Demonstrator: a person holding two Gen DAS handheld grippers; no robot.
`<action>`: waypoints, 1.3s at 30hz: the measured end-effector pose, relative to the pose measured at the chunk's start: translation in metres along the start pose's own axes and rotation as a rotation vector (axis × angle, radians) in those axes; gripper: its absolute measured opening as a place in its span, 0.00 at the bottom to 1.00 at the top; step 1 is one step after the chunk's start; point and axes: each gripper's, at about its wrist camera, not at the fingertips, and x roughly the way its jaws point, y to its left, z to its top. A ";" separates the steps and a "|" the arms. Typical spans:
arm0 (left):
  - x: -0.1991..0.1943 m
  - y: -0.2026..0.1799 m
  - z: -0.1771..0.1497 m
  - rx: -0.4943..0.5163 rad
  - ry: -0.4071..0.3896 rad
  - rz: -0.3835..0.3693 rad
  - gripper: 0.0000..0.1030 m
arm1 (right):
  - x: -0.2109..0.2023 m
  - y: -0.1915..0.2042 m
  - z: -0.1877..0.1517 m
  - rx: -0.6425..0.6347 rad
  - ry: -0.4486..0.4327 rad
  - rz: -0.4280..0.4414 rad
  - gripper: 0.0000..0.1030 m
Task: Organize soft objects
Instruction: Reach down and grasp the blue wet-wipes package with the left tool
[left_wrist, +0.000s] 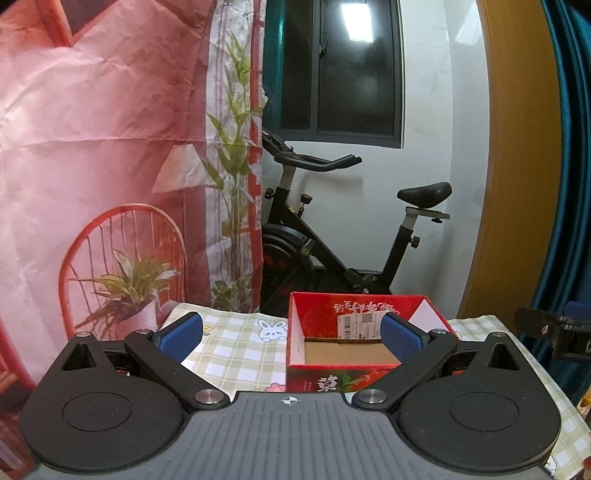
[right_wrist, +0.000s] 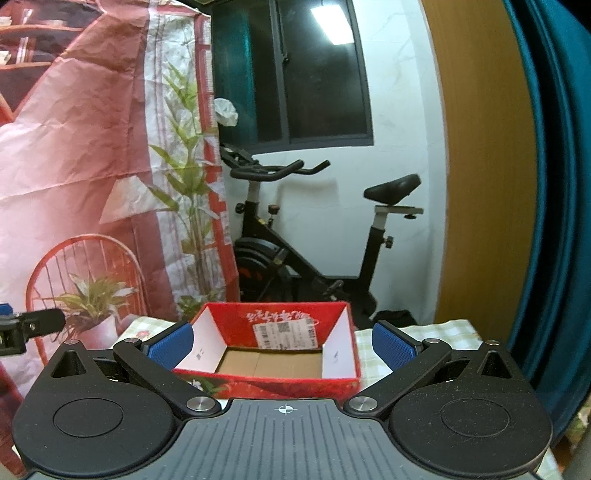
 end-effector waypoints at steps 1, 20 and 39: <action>0.003 0.001 -0.003 -0.008 0.001 -0.006 1.00 | 0.004 -0.001 -0.003 -0.002 0.010 0.005 1.00; 0.081 0.009 -0.064 -0.044 0.227 -0.055 1.00 | 0.076 -0.023 -0.089 -0.031 0.197 -0.033 1.00; 0.149 -0.013 -0.099 -0.147 0.446 -0.334 0.53 | 0.122 -0.027 -0.109 -0.018 0.326 0.166 0.73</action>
